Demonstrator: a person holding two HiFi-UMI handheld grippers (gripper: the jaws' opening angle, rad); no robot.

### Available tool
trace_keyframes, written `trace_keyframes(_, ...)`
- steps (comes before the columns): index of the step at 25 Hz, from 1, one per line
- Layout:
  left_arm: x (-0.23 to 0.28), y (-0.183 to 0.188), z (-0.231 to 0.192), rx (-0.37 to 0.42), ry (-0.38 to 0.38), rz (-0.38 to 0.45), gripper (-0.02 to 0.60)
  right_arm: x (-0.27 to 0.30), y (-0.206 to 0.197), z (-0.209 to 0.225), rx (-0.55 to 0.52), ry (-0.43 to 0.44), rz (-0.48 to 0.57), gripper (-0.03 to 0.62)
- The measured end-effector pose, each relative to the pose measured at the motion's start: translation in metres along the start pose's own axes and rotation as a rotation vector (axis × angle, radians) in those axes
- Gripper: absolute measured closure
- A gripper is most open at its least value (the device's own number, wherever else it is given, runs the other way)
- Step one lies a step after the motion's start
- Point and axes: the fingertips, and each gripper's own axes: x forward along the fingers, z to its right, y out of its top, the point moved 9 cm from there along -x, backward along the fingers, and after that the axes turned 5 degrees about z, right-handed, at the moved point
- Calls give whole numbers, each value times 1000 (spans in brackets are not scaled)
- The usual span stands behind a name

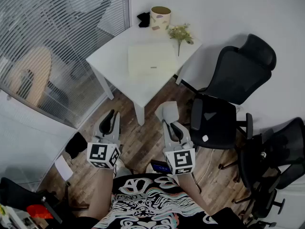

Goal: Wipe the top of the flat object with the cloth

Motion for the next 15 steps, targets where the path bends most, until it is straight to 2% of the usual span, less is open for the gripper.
trace_keyframes(4,1,-1,17,1,16,11,467,-12,-7,19,31,-22,-20,580)
trace_keyframes(8,0,-4,27,-55,41,25,414,-24,-10,33,48,-24,-10,580)
trace_keyframes(11,0,-4,33,-55,55,21,414,-29,-8,41,80,11,18,580)
trace_keyframes(15,4,-2,35,-47,49,23,414,-31,-6,50,192,92,46,580)
